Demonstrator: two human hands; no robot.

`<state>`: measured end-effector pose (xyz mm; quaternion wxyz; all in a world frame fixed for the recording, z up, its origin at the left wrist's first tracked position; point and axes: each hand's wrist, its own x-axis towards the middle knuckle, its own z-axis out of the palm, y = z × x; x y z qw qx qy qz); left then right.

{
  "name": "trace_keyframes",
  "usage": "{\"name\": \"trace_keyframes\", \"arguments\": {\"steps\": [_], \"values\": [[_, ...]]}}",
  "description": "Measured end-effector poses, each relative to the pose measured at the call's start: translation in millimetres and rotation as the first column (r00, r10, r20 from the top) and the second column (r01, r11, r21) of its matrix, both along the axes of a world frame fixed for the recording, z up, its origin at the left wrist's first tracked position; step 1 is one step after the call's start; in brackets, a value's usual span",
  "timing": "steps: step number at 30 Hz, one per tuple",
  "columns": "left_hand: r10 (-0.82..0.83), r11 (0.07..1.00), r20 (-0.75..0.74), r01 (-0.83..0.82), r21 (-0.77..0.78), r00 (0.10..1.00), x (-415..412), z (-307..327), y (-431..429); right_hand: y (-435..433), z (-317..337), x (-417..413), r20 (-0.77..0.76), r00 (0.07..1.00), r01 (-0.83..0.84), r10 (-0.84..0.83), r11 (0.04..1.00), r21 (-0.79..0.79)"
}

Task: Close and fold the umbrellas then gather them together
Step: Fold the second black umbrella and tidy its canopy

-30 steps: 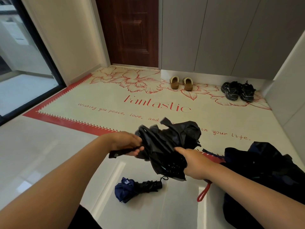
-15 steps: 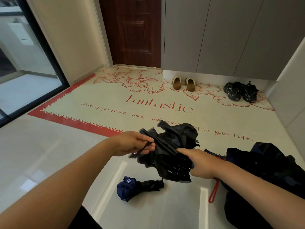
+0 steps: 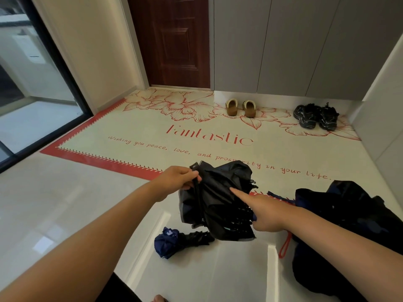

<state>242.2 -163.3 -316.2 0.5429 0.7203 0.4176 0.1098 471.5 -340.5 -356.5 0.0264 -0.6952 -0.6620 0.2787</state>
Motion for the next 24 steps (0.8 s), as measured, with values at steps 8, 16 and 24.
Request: {"name": "trace_keyframes", "arguments": {"steps": [8, 16, 24], "values": [[-0.054, 0.998, 0.13, 0.055, -0.006, 0.99, 9.5, 16.4, -12.0, 0.0, 11.7, 5.5, 0.075, 0.995, -0.072, 0.063, 0.991, 0.115], [0.002, 0.995, 0.159, -0.018, 0.1, 0.987, 13.7, 35.7, -13.3, 11.1, 19.4, 3.0, 0.344, 0.937, -0.127, 0.063, 0.978, 0.167], [-0.036, 0.988, 0.043, 0.029, 0.152, 0.998, 11.0, 37.1, -6.8, 23.0, 18.3, -1.7, 0.587, 0.775, -0.413, 0.235, 0.891, 0.189]]}}
